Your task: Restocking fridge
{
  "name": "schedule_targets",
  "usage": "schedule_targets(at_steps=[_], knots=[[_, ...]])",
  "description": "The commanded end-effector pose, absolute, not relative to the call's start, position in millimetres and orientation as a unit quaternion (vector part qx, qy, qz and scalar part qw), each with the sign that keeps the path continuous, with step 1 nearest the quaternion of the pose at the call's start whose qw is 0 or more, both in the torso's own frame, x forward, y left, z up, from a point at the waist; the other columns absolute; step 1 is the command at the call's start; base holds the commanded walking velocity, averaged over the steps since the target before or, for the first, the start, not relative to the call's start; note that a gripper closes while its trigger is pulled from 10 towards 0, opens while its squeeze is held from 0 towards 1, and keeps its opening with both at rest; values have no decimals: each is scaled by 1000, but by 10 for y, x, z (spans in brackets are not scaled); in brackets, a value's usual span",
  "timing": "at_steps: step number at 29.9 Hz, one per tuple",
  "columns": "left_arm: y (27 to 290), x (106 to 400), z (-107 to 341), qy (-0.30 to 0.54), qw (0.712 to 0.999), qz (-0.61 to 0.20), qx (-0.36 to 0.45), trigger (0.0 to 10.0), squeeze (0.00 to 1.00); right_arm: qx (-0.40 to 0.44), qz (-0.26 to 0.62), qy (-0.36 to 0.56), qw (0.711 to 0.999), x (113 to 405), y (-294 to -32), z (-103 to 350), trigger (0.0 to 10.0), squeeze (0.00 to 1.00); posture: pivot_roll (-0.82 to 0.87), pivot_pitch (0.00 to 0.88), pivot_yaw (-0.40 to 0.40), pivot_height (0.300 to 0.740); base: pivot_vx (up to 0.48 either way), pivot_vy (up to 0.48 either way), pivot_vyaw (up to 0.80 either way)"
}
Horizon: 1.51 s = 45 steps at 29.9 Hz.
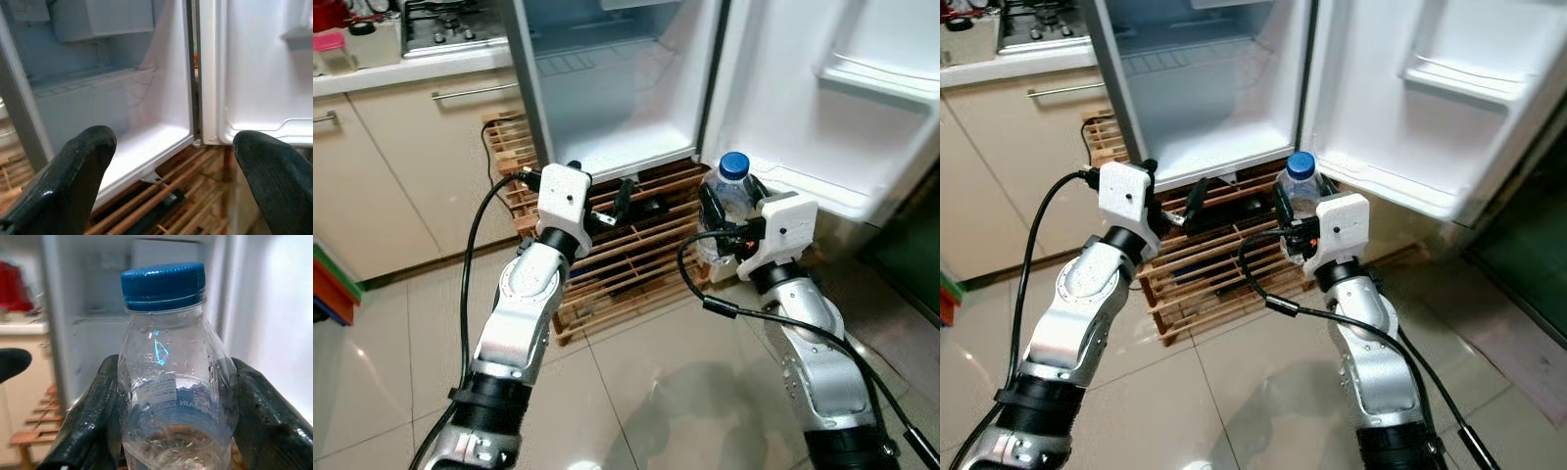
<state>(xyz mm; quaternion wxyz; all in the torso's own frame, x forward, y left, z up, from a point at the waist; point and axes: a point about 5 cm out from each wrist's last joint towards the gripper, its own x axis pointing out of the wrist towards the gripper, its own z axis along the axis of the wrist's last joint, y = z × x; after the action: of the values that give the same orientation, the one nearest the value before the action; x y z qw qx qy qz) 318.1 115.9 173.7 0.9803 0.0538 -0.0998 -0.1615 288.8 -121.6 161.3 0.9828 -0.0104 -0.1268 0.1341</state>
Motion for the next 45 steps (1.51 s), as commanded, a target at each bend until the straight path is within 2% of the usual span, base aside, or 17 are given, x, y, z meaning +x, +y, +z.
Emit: schedule_targets(at_steps=[1,25,45], knots=[[1010,3178,1785,-112,975,-187,49,10000,0,-3,71,-107,992,2939,-1473,1539,10000,0,6,0,6,740,480,0,0],[948,3129,1797,-123,970,-205,31,10000,0,-32,45,-114,992,3105,-1545,1519,10000,0,15,0,-12,740,471,0,0],[953,3136,1795,-123,972,-197,27,10000,0,-48,29,-117,992,3130,-1626,1515,10000,0,-5,0,0,740,0,0,-567]])
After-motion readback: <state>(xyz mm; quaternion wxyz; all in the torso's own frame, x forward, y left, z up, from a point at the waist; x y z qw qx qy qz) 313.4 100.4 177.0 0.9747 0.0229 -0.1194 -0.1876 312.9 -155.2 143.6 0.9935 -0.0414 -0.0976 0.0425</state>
